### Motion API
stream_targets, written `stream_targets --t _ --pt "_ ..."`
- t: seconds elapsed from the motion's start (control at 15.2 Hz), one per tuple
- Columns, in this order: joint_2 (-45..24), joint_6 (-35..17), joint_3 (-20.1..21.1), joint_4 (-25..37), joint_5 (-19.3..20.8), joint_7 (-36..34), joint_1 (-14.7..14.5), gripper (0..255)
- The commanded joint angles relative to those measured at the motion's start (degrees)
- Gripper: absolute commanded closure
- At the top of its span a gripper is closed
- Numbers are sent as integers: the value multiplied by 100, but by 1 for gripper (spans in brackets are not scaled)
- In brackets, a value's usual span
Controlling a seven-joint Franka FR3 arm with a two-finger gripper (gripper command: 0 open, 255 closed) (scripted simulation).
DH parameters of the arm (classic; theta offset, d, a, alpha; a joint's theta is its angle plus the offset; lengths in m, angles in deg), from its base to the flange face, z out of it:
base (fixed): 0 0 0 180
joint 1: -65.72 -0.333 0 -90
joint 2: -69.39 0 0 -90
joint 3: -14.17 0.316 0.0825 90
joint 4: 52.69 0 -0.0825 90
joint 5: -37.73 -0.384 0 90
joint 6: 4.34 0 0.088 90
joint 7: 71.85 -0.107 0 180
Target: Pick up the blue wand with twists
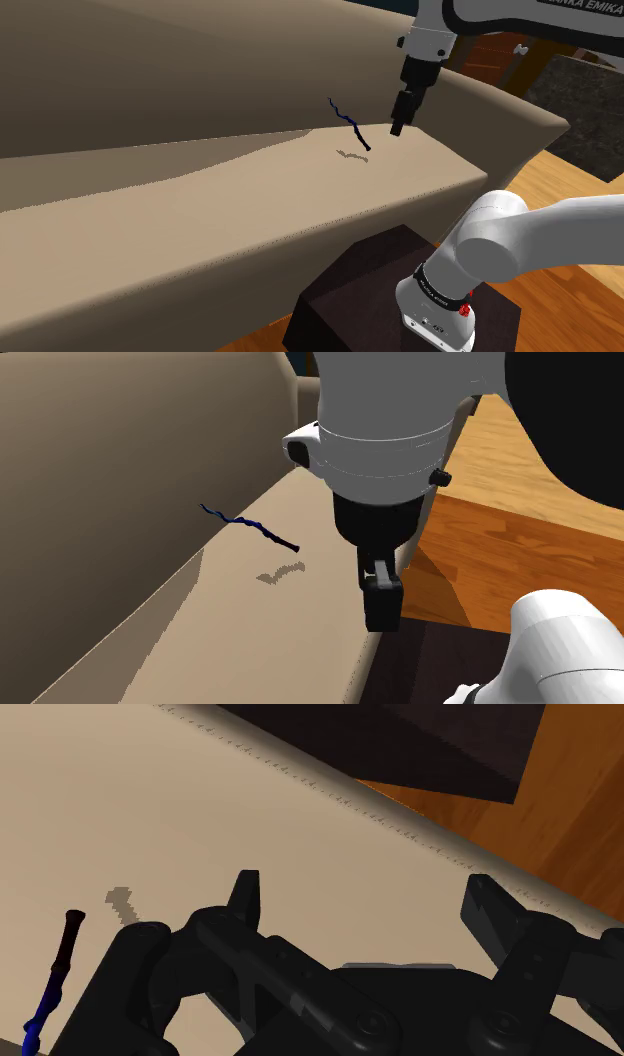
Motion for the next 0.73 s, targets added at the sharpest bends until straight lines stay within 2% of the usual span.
stream_targets --t 0.0,0.66 --pt "0 0 0 0 0 0 0 0" --pt "-1839 -1231 -789 703 167 426 262 0"
